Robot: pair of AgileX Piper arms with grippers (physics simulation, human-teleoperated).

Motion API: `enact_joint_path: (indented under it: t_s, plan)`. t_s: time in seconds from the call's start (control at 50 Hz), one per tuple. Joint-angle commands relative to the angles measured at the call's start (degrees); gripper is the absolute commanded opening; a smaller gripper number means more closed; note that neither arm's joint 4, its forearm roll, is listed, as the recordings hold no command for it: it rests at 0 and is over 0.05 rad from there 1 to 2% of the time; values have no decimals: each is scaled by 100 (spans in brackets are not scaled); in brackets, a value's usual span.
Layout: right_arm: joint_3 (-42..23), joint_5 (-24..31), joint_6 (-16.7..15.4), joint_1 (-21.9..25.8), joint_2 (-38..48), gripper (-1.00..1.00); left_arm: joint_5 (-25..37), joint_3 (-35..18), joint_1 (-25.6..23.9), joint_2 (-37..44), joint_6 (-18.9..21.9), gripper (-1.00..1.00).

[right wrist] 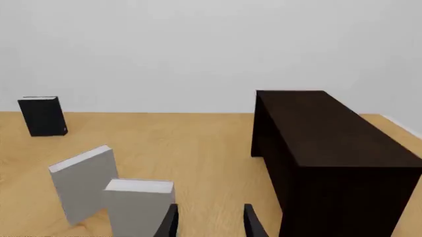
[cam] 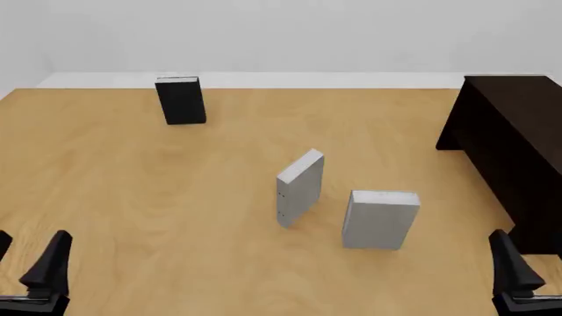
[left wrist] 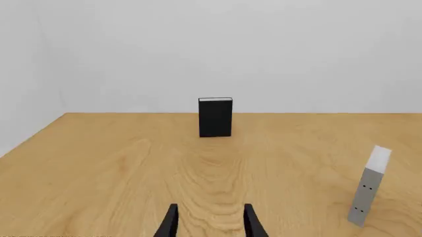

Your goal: Pick up the book on the right and place it on the cabinet shelf.

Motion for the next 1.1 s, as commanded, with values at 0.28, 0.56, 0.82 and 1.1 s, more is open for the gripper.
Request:
enact_joint_path:
  t_s: [0.28, 0.56, 0.82, 1.1]
  plan:
    - [-924, 142, -566, 275, 764, 100, 13, -10, -73, 4, 204, 100]
    - [-2376, 973, -1554, 813, 1787, 100, 56, -1, -41, -5, 247, 100]
    - [-4087, 2081, -2341, 1258, 2921, 100, 45, -4, -123, -6, 292, 100]
    - [-5702, 3064, -3376, 1701, 4179, 100, 12, -67, -137, -6, 510, 100]
